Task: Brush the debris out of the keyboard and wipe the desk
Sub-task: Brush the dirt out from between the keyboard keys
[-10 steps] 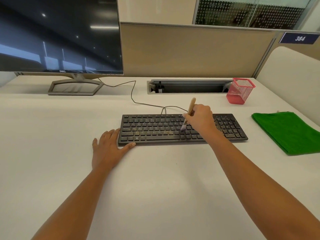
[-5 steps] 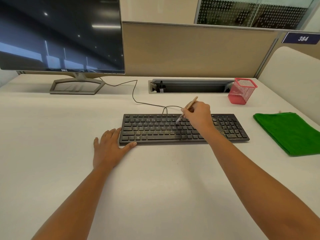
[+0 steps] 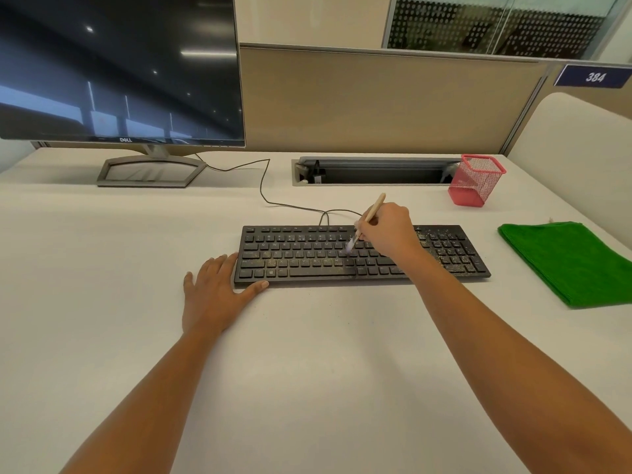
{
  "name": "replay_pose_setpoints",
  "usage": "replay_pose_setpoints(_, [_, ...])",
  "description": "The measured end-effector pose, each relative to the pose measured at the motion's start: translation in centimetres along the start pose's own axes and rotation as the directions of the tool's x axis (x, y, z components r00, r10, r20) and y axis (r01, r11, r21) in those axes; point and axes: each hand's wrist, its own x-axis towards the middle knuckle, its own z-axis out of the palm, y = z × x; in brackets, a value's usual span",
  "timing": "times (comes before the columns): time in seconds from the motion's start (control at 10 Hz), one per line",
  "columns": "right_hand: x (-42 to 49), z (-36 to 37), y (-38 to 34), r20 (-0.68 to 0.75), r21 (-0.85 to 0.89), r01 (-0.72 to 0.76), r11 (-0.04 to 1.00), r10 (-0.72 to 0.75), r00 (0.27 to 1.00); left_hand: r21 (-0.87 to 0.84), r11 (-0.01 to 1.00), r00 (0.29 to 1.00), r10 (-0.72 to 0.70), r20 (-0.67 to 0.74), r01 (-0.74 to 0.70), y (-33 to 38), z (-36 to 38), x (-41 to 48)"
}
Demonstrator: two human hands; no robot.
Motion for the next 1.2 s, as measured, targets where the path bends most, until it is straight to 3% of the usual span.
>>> replay_pose_setpoints(0.1, [-0.3,0.5,0.2,-0.039,-0.053,0.013,0.998,-0.015,0.999,-0.002,1.0,1.0,0.005,0.005,-0.005,0.0,0.0,0.0])
replay_pose_setpoints(0.2, [-0.8,1.2,0.0,0.031,-0.057,0.033,0.998,-0.032,0.999,0.009,1.0,1.0,0.009,0.001,-0.009,-0.2,0.1,0.1])
replay_pose_setpoints(0.4, [-0.7,0.8,-0.3,0.132,0.146,-0.039,0.988,0.02,0.991,0.011,1.0,1.0,0.006,0.013,-0.006,-0.2,0.2,0.1])
replay_pose_setpoints(0.6, [-0.6,0.4,0.2,-0.004,0.019,0.004,1.0,-0.004,1.0,0.016,1.0,1.0,0.01,0.004,-0.01,-0.3,0.2,0.1])
replay_pose_setpoints(0.8, [-1.3,0.9,-0.2,0.24,0.088,-0.046,0.995,0.023,0.971,0.005,1.0,1.0,0.01,0.001,-0.01,-0.2,0.2,0.1])
replay_pose_setpoints(0.9, [-1.0,-0.1,-0.4,0.19,0.092,-0.056,0.994,0.037,0.981,0.011,1.0,1.0,0.003,0.013,-0.004,-0.1,0.0,0.1])
replay_pose_setpoints(1.0, [-0.6,-0.9,-0.3,0.041,0.041,-0.051,0.998,0.049,0.998,0.013,1.0,1.0,0.0,0.014,0.0,-0.1,0.0,0.0])
replay_pose_setpoints(1.1, [-0.7,-0.7,0.0,-0.031,-0.141,-0.034,0.989,0.03,0.999,0.008,1.0,1.0,0.002,0.014,-0.002,-0.2,0.0,0.1])
replay_pose_setpoints(1.2, [-1.3,0.3,-0.2,-0.024,-0.168,-0.009,0.986,0.005,1.0,-0.001,1.0,1.0,0.003,0.007,-0.003,0.1,0.0,0.0])
